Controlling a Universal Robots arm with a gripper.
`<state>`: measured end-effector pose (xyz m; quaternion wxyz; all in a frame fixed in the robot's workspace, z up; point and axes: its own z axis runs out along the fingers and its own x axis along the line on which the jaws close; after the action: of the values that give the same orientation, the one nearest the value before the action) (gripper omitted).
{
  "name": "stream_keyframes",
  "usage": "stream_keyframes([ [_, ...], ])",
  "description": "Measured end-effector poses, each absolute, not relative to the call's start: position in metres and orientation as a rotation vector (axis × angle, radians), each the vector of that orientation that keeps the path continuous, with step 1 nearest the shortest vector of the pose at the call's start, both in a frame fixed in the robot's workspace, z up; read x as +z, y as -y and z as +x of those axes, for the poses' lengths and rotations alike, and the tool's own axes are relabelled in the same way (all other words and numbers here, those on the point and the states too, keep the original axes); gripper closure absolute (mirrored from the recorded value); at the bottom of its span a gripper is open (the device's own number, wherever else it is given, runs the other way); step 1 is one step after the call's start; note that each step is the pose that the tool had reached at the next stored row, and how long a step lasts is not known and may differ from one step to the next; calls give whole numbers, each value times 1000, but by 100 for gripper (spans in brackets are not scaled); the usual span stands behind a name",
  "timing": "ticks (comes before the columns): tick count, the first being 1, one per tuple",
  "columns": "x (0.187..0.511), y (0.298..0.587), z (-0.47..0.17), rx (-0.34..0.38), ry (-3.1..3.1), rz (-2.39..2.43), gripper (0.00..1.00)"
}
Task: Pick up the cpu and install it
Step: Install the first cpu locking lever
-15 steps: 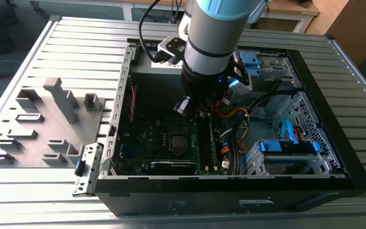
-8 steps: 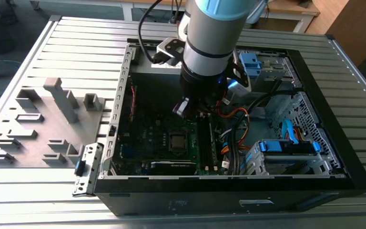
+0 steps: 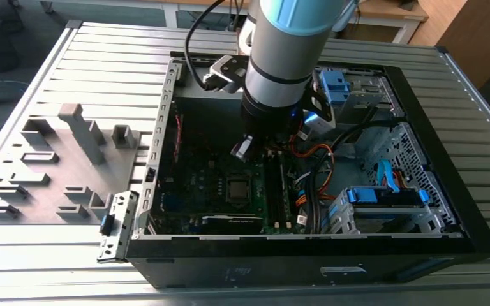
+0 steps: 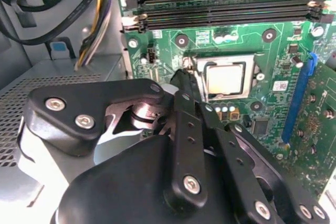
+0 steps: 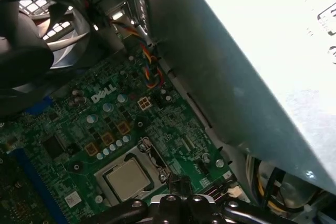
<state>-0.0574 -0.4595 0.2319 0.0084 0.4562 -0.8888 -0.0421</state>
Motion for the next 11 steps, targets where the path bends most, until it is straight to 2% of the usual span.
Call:
stream_keyframes([
  [11,228,463,-54,-135,2773,1423,89],
])
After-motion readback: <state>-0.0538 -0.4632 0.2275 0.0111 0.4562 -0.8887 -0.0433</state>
